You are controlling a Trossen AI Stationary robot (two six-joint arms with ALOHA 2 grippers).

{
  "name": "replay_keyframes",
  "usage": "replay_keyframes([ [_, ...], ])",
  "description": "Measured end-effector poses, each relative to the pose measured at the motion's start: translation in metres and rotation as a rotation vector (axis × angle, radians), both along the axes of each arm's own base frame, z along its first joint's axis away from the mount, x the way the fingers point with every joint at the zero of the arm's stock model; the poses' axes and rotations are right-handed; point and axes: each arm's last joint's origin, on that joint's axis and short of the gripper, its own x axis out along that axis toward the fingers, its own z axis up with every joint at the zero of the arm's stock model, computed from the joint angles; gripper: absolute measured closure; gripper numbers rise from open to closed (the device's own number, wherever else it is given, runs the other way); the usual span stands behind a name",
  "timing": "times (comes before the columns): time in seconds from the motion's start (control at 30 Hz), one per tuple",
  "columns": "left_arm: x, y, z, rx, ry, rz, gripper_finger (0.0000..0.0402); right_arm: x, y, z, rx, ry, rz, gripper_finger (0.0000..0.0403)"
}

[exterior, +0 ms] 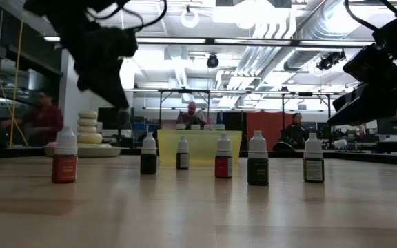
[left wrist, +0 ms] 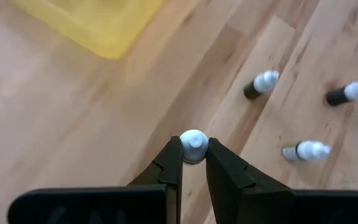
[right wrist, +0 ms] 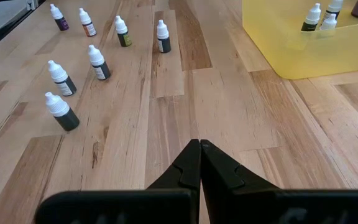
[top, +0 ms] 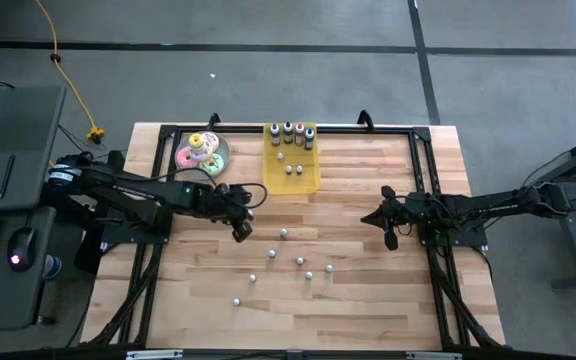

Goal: Pick & Place food coloring
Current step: Put the top small purple food coloring bottle into the yellow bin

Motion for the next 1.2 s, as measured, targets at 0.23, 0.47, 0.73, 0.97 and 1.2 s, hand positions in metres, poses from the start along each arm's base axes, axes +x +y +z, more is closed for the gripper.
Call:
replay_keyframes([
  [0.23, 0.006, 0.000, 0.045, 0.007, -0.005, 0.032, 0.0362, 0.000, 0.000, 0.000, 0.000, 0.000, 0.000, 0.0402],
  [0.47, 0.008, -0.003, 0.077, 0.005, -0.036, 0.030, 0.0362, 0.000, 0.000, 0.000, 0.000, 0.000, 0.000, 0.0402],
  [0.73, 0.016, 0.016, 0.109, 0.082, -0.118, 0.090, 0.0362, 0.000, 0.000, 0.000, 0.000, 0.000, 0.000, 0.0402],
  [0.97, 0.037, 0.055, 0.126, 0.147, -0.095, 0.126, 0.0362, 0.000, 0.000, 0.000, 0.000, -0.001, 0.000, 0.0402],
  [1.2, 0.073, 0.101, 0.130, 0.185, -0.049, 0.118, 0.0362, 0.000, 0.000, 0.000, 0.000, 0.000, 0.000, 0.0402],
])
